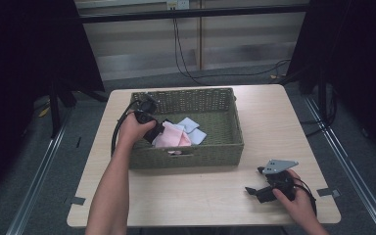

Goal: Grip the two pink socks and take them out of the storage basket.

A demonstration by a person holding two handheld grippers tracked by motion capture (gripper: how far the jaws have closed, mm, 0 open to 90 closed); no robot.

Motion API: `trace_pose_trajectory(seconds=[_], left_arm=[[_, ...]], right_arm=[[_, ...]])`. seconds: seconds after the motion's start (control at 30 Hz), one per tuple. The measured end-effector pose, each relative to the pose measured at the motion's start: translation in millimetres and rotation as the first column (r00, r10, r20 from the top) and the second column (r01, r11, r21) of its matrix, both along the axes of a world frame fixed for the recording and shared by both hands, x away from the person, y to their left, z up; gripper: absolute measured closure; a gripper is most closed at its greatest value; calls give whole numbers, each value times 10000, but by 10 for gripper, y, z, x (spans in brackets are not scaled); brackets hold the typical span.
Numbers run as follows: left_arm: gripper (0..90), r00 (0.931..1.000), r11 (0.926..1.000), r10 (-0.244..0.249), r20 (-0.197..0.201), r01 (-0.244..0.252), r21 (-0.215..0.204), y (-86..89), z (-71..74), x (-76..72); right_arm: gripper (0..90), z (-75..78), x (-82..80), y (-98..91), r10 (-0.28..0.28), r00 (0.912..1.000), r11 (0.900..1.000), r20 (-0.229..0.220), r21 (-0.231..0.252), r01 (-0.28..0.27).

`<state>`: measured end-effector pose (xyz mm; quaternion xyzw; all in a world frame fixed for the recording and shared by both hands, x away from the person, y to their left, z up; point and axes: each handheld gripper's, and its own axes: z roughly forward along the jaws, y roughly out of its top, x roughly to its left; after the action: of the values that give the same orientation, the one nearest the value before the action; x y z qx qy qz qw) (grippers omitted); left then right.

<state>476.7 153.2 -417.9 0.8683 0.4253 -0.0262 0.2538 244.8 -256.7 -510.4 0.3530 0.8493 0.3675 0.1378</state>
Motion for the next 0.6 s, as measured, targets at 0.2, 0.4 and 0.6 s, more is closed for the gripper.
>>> trace_pose_trajectory(seconds=[0.2,0.4,0.6], left_arm=[[895,9986,9992,-404,-333,406,44,-1,241,-22],[896,9982,9982,-593,-36,593,-19,35,508,-74],[896,9970,9975,-700,332,702,-48,64,728,-134]], right_arm=[[114,1,-2,1,-8,10000,10000,-30,2,8],[114,1,0,0,7,10000,10000,-12,5,-7],[113,2,0,0,3,10000,10000,-45,19,-3]])
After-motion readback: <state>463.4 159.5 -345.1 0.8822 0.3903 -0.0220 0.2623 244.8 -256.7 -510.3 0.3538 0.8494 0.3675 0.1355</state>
